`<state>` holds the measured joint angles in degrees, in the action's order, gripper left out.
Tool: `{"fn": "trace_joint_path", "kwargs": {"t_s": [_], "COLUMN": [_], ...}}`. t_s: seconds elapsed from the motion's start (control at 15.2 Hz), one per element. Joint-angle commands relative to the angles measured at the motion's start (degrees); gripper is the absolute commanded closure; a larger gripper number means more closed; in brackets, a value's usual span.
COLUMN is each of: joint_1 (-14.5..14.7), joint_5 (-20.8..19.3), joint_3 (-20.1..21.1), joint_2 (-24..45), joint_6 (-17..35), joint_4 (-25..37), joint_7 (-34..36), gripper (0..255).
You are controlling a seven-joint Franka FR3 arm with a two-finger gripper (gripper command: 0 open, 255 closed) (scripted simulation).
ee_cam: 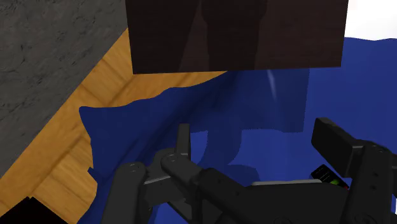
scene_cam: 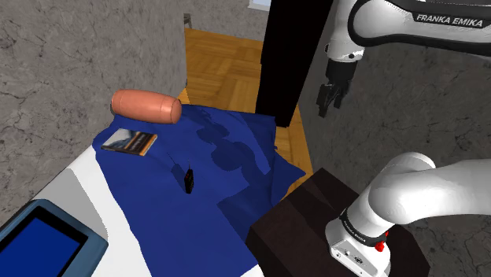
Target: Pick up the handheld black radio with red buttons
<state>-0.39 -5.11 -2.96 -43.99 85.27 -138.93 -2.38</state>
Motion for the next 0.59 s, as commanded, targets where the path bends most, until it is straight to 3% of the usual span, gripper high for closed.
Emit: {"fn": "trace_joint_path", "kwargs": {"t_s": [0.0,0.53], "joint_1": [0.00,3.89], "joint_5": [0.00,1.36], "joint_3": [0.00,1.41], "joint_2": [0.00,6.44], "joint_6": [0.00,19.95], "joint_4": [0.00,-8.34], "joint_7": [0.00,-1.99], "gripper": [0,0]}}
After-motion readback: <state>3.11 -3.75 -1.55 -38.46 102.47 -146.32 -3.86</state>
